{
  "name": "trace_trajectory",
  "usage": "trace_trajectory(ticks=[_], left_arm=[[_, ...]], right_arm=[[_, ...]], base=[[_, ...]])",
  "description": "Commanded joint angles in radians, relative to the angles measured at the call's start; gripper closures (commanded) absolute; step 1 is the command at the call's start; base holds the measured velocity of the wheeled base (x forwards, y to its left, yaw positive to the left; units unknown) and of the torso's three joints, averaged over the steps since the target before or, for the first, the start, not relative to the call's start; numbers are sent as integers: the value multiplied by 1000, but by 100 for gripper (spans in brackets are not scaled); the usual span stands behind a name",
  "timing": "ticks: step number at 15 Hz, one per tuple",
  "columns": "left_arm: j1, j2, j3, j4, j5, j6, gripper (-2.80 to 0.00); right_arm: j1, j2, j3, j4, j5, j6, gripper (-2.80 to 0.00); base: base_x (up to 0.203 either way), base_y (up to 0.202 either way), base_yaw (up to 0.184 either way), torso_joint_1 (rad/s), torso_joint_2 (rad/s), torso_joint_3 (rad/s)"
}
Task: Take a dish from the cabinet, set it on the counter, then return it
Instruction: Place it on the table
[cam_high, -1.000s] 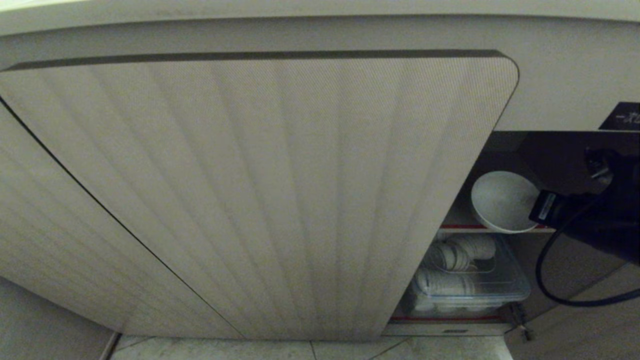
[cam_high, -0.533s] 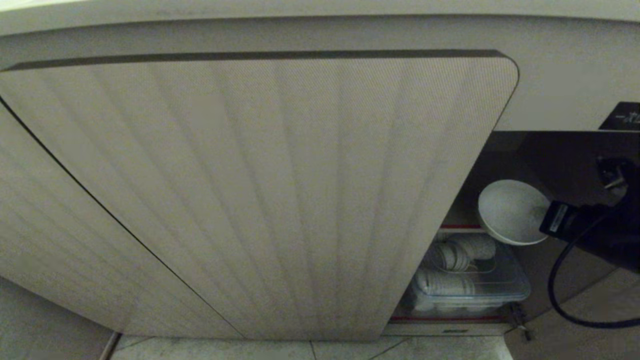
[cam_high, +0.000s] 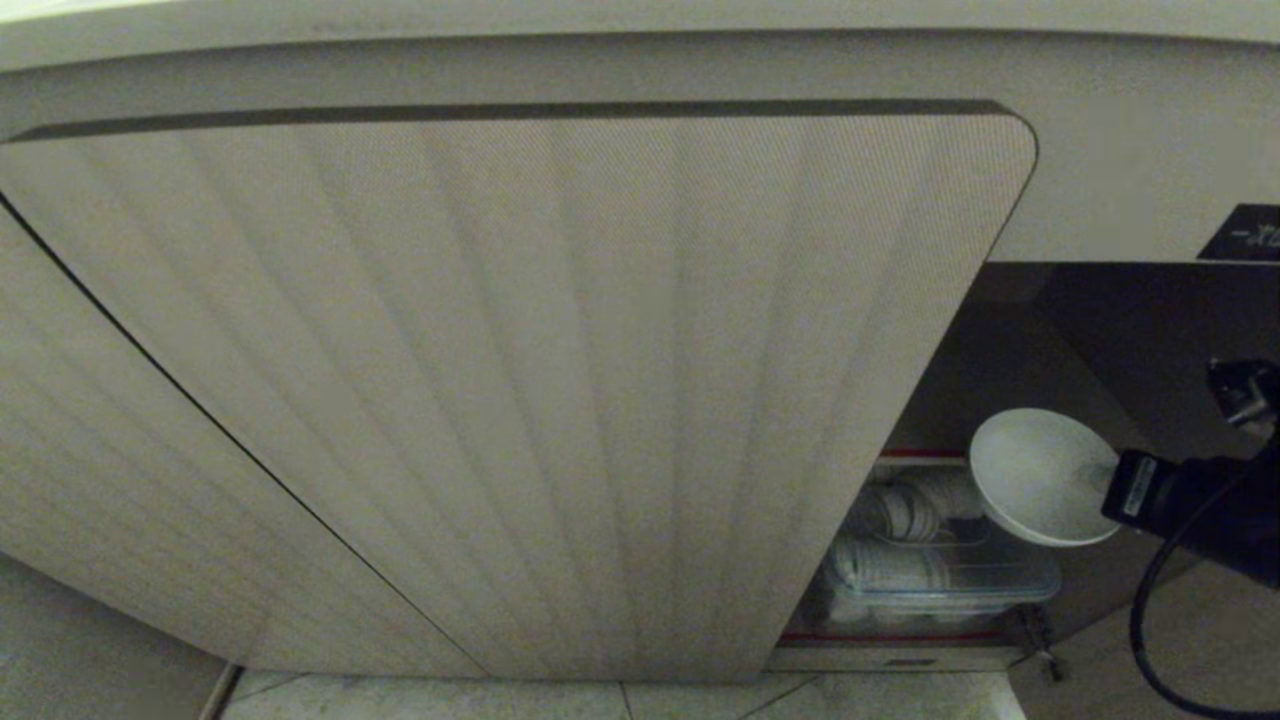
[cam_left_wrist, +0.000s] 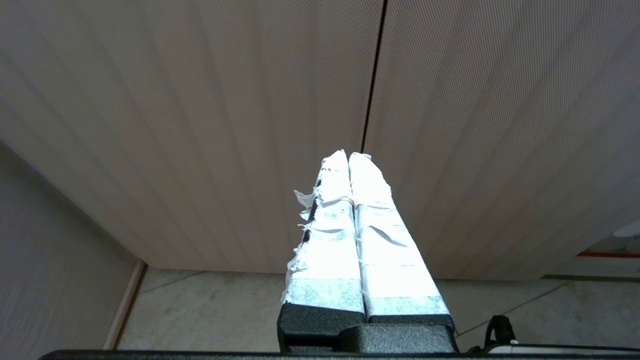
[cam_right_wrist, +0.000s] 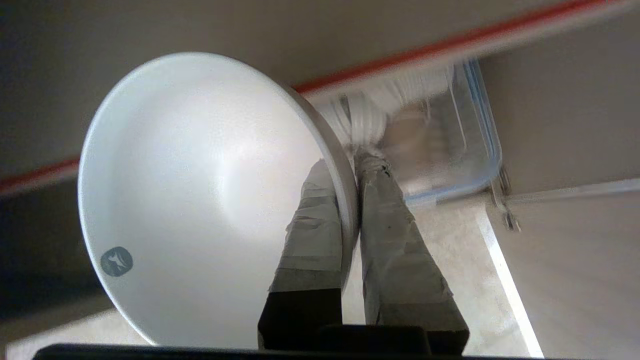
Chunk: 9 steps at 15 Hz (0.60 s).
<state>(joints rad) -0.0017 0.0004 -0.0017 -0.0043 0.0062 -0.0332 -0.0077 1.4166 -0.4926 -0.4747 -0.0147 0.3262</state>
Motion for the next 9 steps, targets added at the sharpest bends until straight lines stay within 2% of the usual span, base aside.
trace_trajectory(ticks=[1, 5, 9], left_arm=[[0, 0, 0, 0, 0, -1, 0], [0, 0, 1, 0, 0, -1, 0], [0, 0, 0, 0, 0, -1, 0]], right_arm=[[0, -54, 6, 74, 3, 2, 0], [0, -104, 11, 137, 12, 2, 0], [1, -187, 12, 238, 78, -8, 0]], base=[[0, 0, 0, 0, 0, 0], [0, 0, 0, 0, 0, 0], [0, 0, 0, 0, 0, 0]])
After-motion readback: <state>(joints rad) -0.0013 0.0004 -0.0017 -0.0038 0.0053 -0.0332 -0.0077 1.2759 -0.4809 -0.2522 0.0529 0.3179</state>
